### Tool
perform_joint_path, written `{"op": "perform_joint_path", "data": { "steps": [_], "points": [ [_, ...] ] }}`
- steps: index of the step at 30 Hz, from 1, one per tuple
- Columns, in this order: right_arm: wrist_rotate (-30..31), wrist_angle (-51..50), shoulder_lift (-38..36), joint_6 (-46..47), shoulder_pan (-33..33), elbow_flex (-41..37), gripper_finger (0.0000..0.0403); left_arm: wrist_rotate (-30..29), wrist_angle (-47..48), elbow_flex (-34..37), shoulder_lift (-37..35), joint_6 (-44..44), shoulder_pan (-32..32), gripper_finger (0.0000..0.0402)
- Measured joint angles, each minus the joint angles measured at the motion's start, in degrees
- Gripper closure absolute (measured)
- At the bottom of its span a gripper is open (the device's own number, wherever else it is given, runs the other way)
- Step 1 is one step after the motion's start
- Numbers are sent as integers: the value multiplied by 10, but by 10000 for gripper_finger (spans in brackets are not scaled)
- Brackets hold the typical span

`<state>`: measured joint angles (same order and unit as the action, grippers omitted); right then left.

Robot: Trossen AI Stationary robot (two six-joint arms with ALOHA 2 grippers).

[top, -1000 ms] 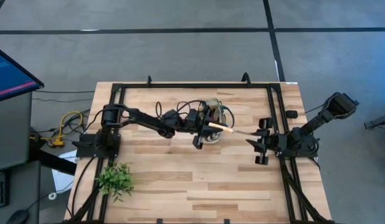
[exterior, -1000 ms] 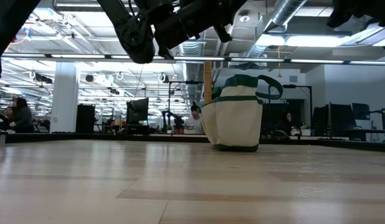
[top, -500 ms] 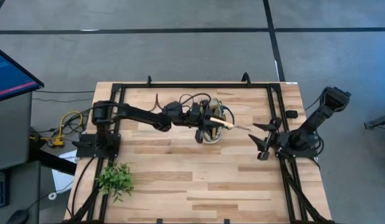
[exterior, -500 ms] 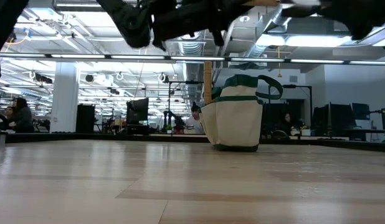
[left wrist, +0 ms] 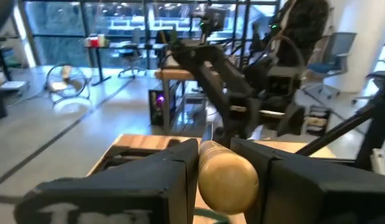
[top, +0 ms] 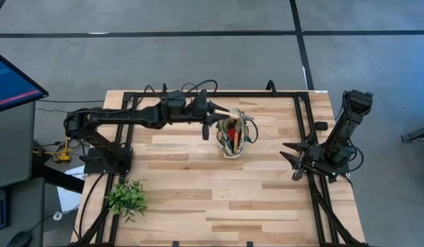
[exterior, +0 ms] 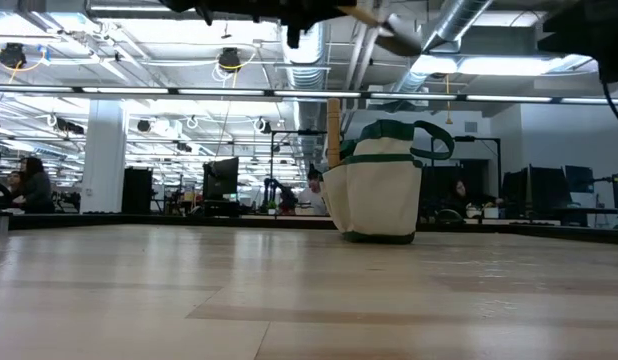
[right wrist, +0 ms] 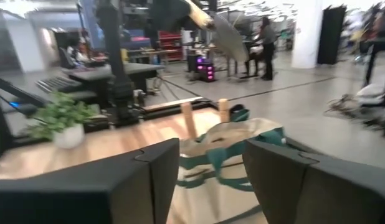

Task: Pick & Place Garden tools in Gardening bag
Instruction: Put the brown trowel into the gardening bag

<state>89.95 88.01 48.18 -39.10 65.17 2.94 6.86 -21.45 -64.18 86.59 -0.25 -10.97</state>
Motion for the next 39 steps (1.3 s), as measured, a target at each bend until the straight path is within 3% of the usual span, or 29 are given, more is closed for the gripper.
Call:
{"op": "perform_joint_path", "data": {
  "steps": [11, 17, 21, 24, 29, 34, 39],
  "points": [
    [1, -6, -2, 36, 46, 1, 307, 0, 10, 0, -2, -6, -9, 343],
    [-2, -6, -4, -56, 58, 0, 390, 0, 10, 0, -1, -16, -9, 343],
    [-17, -2, -31, -51, 69, -14, 391, 0, 9, 0, -1, -17, -9, 343],
    [-91, -14, -42, 1, 33, -25, 390, 0, 8, 0, -1, -17, -8, 343],
    [-311, -94, -43, 16, -36, -25, 401, 1, 5, 0, 0, -21, -2, 343],
    [-338, -107, -51, 14, -97, -25, 402, 5, 0, -1, 7, -32, 2, 343],
    [-433, -191, -77, 45, -156, -26, 402, 6, 6, -28, 42, -32, 12, 343]
  ]
}}
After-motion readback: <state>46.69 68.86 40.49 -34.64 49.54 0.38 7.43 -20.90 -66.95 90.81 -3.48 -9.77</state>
